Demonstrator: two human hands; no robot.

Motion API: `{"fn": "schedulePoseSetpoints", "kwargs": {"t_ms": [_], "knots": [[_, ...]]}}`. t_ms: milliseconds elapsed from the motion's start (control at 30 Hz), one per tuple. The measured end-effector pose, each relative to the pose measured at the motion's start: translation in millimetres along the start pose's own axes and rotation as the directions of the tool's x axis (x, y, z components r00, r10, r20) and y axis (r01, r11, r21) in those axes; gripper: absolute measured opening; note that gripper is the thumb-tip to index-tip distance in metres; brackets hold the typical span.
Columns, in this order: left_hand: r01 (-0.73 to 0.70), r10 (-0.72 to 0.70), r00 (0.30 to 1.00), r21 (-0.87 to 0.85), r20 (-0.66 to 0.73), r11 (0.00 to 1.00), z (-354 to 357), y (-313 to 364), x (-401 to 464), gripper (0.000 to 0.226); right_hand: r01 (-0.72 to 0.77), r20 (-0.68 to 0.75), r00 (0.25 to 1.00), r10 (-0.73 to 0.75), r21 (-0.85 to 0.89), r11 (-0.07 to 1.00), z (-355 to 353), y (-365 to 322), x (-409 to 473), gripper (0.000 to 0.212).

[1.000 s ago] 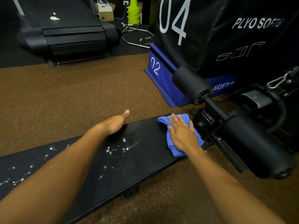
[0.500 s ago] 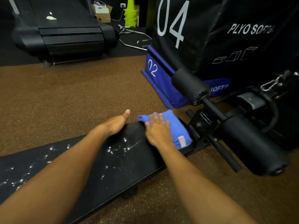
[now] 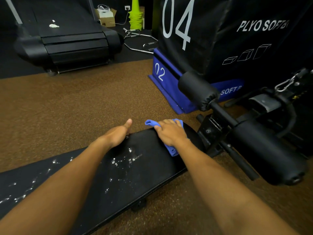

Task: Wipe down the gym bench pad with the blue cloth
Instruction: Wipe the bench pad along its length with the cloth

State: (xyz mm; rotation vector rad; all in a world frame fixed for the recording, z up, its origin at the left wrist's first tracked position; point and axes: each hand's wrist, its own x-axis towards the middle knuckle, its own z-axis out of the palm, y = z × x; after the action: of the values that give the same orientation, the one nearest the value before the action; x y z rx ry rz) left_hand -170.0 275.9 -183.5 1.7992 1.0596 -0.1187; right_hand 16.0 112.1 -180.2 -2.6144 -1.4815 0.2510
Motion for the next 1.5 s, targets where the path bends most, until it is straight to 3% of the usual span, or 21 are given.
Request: {"fn": "schedulePoseSetpoints", "kwargs": {"t_ms": [67, 167, 233, 333, 433, 533, 600, 700, 767, 833, 900, 1000, 1100, 1200, 1367, 1500], "knots": [[0.000, 0.000, 1.000, 0.001, -0.007, 1.000, 0, 2, -6, 0.103, -0.095, 0.002, 0.995, 0.095, -0.014, 0.995, -7, 20, 3, 0.051], [-0.001, 0.001, 1.000, -0.023, 0.011, 1.000, 1, 2, -9, 0.103, -0.289, 0.080, 0.956, 0.282, 0.099, 0.952, -20, 50, 10, 0.056], [-0.013, 0.014, 0.999, -0.045, 0.028, 0.999, 0, 2, -10, 0.093, -0.334, 0.099, 0.941, 0.324, 0.108, 0.936, -20, 49, 17, 0.056], [-0.015, 0.017, 0.999, -0.053, 0.033, 0.999, -2, 2, -7, 0.080, -0.295, 0.048, 0.954, 0.296, -0.040, 0.955, -15, 21, 21, 0.052], [0.006, -0.002, 0.999, -0.102, 0.038, 0.995, -4, -2, -2, 0.088, -0.102, 0.038, 0.993, 0.110, -0.165, 0.981, -9, -22, 21, 0.050], [-0.012, 0.014, 1.000, -0.111, 0.018, 0.994, -1, -7, 4, 0.095, 0.146, 0.113, 0.985, -0.132, -0.128, 0.981, 2, -79, 13, 0.045], [-0.026, 0.026, 1.000, -0.081, -0.008, 0.996, 0, -8, 6, 0.105, 0.196, 0.151, 0.971, -0.183, -0.073, 0.978, 2, -98, 10, 0.049], [-0.046, 0.050, 0.998, -0.090, 0.043, 0.995, -1, -8, 4, 0.092, 0.164, 0.213, 0.967, -0.141, -0.090, 0.982, -8, -79, 12, 0.059], [-0.021, 0.022, 1.000, -0.098, 0.017, 0.995, -1, -5, -1, 0.098, 0.119, 0.248, 0.966, -0.081, -0.143, 0.983, -18, -53, 14, 0.068], [-0.018, 0.019, 1.000, -0.106, 0.007, 0.994, 0, -3, -3, 0.100, 0.033, 0.255, 0.967, 0.016, -0.186, 0.982, -27, -23, 17, 0.079], [-0.022, 0.026, 0.999, -0.128, 0.030, 0.992, 2, -2, -3, 0.086, -0.088, 0.234, 0.963, 0.133, -0.193, 0.977, -34, 15, 18, 0.081], [0.016, -0.006, 0.998, -0.147, 0.065, 0.989, -3, -7, 4, 0.094, -0.301, 0.241, 0.920, 0.310, -0.075, 0.951, -39, 63, 11, 0.083], [0.044, -0.033, 0.997, -0.161, 0.071, 0.986, -5, -14, 17, 0.105, -0.383, 0.286, 0.897, 0.336, 0.127, 0.915, -35, 78, 2, 0.091], [0.025, -0.011, 0.996, -0.160, 0.088, 0.987, -4, -19, 26, 0.106, -0.384, 0.252, 0.912, 0.323, 0.249, 0.889, -30, 80, -4, 0.083], [0.044, -0.028, 0.990, -0.111, 0.136, 0.993, -6, -18, 27, 0.108, -0.235, 0.144, 0.962, 0.230, 0.016, 0.972, -34, 70, 9, 0.058], [0.063, -0.051, 0.987, -0.077, 0.154, 0.995, -3, -12, 24, 0.110, -0.151, 0.114, 0.982, 0.153, -0.019, 0.988, -30, 36, 21, 0.048]]}}
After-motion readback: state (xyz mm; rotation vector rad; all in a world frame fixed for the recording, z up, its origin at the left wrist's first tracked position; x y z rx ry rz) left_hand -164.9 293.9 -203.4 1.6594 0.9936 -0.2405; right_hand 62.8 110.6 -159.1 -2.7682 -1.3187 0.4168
